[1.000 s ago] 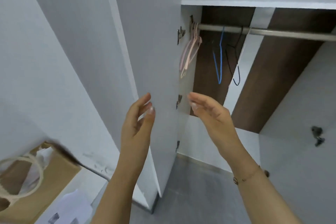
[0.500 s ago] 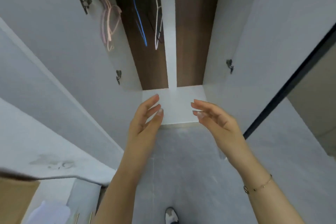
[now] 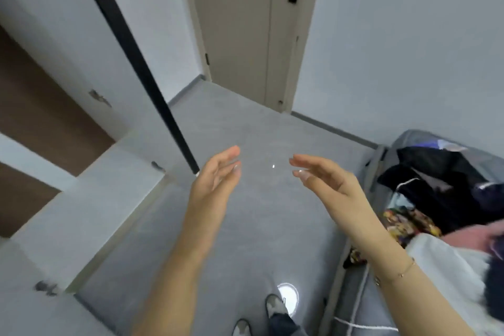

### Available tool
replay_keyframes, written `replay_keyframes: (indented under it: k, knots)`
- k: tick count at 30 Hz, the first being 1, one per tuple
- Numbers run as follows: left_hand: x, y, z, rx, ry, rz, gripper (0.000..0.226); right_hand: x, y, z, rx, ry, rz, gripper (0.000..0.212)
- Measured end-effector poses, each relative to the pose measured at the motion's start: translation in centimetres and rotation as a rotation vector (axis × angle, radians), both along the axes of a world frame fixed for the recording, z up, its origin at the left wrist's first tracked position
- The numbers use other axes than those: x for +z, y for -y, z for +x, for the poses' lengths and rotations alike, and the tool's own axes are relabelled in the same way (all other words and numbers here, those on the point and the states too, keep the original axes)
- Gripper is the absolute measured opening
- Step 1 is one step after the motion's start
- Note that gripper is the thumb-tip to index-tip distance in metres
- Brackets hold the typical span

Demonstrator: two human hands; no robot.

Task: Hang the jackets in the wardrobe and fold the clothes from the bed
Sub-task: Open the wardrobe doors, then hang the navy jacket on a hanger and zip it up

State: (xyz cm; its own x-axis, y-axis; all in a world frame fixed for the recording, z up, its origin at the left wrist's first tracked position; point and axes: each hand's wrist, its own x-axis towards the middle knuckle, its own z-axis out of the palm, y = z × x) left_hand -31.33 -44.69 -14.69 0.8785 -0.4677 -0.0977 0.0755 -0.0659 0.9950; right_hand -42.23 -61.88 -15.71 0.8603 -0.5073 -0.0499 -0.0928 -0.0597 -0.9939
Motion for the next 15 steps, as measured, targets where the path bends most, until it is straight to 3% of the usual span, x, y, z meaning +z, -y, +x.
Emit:
replay_keyframes:
  k: [8, 15]
  knots:
    - [-1.4, 12.9, -7.5, -0.515, -0.06, -0.043, 0.028, -1.1, 5.0, -14.2, -0.525, -0.003, 0.037, 0.025]
    - [-3.9, 25.0, -15.6, -0.804, -0.069, 0.013, 0.03, -3.2, 11.6, -24.2, -0.817, -0.066, 0.082, 0.025]
